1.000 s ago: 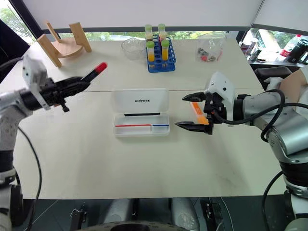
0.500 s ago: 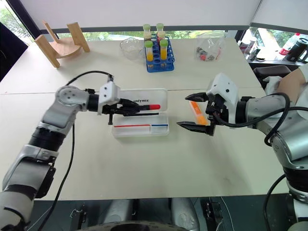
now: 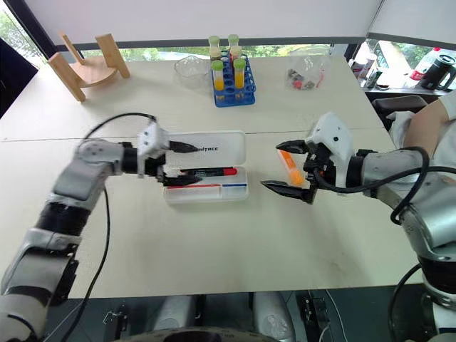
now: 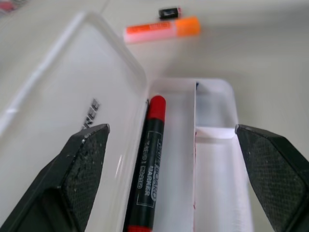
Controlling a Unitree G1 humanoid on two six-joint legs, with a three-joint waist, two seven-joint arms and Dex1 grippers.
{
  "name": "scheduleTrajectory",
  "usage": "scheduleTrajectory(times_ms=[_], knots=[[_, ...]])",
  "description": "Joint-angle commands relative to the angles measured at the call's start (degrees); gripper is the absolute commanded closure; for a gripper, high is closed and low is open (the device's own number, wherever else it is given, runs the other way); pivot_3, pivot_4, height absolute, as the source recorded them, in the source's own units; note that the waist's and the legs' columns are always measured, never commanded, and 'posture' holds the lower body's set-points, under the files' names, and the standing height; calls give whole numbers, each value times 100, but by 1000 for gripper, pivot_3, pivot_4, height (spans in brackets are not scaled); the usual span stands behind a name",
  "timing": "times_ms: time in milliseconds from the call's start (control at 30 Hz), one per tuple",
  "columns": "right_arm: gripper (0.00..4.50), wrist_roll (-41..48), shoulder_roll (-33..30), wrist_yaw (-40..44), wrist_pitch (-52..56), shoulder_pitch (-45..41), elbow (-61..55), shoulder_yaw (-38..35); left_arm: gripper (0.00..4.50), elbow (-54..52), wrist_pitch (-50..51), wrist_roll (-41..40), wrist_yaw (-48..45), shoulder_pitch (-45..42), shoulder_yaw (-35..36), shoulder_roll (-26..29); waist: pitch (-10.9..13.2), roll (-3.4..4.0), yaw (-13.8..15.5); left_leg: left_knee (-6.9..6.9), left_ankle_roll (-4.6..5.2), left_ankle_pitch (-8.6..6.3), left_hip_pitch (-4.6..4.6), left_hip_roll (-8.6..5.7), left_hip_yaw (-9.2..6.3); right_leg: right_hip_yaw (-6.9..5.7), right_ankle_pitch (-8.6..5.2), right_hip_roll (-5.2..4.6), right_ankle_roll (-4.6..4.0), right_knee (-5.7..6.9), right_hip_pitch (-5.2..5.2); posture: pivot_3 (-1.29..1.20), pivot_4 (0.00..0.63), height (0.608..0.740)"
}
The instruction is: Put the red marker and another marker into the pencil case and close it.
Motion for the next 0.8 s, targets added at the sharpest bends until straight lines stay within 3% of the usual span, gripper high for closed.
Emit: scheduleTrajectory(times_ms=[33,233,400,567,800], knots=[[0,-396,337,-646,277,-307,536,277,78,-1444,1208,-1136,214,534,953,482,2,3,-14,0,-1,1,1,-2,2,0,0,-4,0,2,1,0,150,740],[0,-1073,1107,-1505,651,-801,1779,768,78,-2848,2482,-2374,632,1953,2427,1269,4,5,-61,0,-3,2,5,-1,-2,1,0,-4,-1,2,5,0,150,740],[0,-1621,1609,-1826,670,-1215,3060,1155,78,-3505,2786,-2887,1001,2935,3369,1370,5,7,-82,-1,-4,2,6,-3,4,3,0,-7,-1,2,4,0,150,740],[0,-1857,1883,-1779,602,-1479,3978,1248,78,-3812,2927,-3354,1454,3153,3718,1352,4,6,-89,0,-5,3,11,-3,2,1,1,-6,-3,2,10,0,150,740],[3255,-2066,1955,-1512,363,-1760,4366,1275,0,-3872,2849,-3546,1692,3475,4021,1503,2,4,-106,-3,-6,3,23,-1,5,3,1,-2,-4,2,18,0,150,740]])
